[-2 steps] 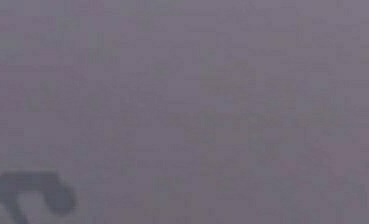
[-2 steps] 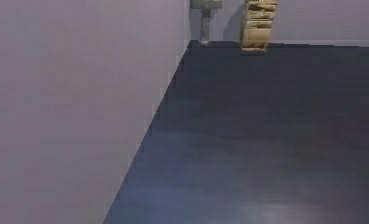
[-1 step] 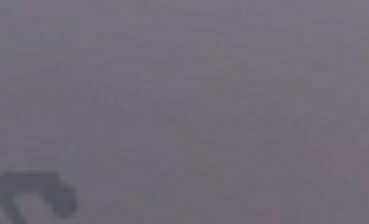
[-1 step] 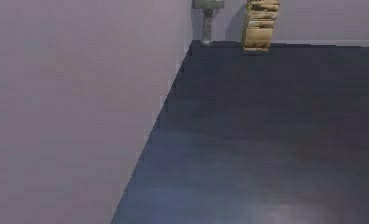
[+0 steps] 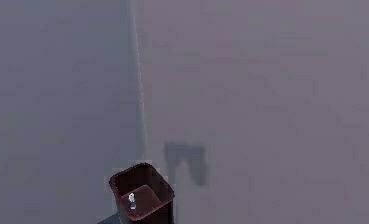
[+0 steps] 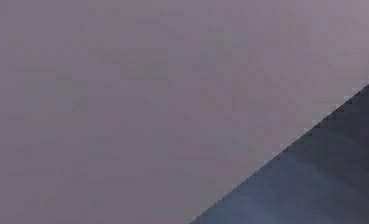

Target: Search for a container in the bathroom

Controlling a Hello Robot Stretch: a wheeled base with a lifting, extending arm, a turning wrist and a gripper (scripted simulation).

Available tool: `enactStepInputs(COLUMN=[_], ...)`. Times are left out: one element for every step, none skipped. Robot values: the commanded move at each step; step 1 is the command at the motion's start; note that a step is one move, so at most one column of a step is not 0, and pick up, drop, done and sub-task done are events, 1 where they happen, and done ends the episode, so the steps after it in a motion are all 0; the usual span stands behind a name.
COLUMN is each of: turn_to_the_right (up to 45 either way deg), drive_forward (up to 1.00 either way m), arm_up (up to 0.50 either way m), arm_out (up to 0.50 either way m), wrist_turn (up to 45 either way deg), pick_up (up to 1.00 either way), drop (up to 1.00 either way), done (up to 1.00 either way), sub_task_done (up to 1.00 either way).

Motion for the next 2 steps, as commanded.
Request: enactStepInputs(turn_to_the_right=[-15.0, 0.0], drive_forward=[0.0, 0.0], arm_up=[0.0, 0.0], arm_out=[0.0, 0.0], wrist_turn=[0.0, 0.0], pick_up=[0.0, 0.0], drop=[0.0, 0.0], done=[0.0, 1.0], sub_task_done=[0.0, 0.0])
